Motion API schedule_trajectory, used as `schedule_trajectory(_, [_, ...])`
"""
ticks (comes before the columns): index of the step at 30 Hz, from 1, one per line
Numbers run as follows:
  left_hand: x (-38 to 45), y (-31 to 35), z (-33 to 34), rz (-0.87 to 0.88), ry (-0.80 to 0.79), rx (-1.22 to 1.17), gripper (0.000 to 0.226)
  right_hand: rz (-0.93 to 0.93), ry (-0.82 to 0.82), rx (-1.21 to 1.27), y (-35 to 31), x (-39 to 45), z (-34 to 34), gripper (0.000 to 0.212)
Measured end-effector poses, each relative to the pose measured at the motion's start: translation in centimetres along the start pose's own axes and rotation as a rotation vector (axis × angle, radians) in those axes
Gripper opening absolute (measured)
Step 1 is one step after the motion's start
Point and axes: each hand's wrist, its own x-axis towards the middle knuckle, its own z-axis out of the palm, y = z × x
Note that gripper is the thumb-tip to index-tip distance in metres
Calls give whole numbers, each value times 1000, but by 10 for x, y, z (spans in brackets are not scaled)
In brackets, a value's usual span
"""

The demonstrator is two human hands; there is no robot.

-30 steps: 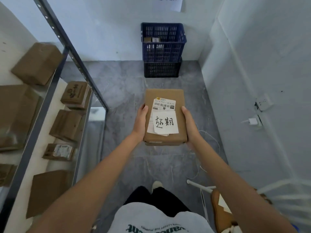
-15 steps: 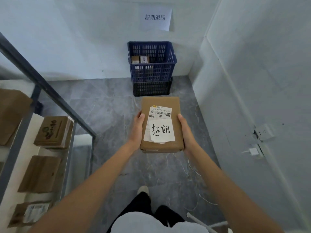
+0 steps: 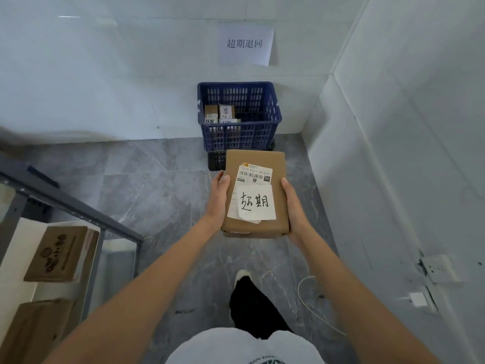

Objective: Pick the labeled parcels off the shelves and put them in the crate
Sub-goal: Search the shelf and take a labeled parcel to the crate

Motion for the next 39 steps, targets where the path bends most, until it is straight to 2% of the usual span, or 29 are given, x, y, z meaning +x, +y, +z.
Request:
schedule_trajectory(5, [69, 23, 24, -54, 21, -11, 84, 17, -9, -9, -49, 63, -5, 50])
schedule_trajectory(9, [115, 43, 38, -91, 37, -24, 72, 58, -17, -17, -76, 113, -7, 50])
schedule_trajectory(15, [201, 59, 44, -126, 91, -50, 77, 103, -19, -56, -109, 207, 3, 48])
schedule_trajectory(21, [317, 73, 49, -196, 105, -52, 94, 169, 10, -42, -149, 314, 15, 47])
schedule_trajectory(25, [378, 90, 53, -262, 163, -69, 88, 196, 87, -112, -172, 386, 28, 57])
schedule_trajectory(27, [406, 101, 56, -293, 168, -75, 78, 187, 138, -131, -180, 419, 32, 64])
schedule_trajectory(30, [449, 117, 62, -322, 185, -76, 60, 231, 128, -117, -198, 461, 36, 81])
schedule_trajectory(32, [482, 125, 66, -323, 180, -55, 60, 254, 108, -115, -212, 489, 38, 64])
schedule_trajectory(34, [520, 125, 71, -306, 180, -14, 73, 277, 115, -112, -223, 522, 36, 39])
schedule_trajectory(36, [563, 116, 75, -327, 189, 30, 89, 300, 123, -125, -236, 555, 36, 33])
schedule_trajectory(37, [582, 115, 78, -342, 185, 33, 87, 298, 125, -138, -240, 570, 37, 33])
schedule_trajectory(39, [613, 123, 88, -364, 189, 1, 65, 295, 115, -185, -248, 605, 36, 39])
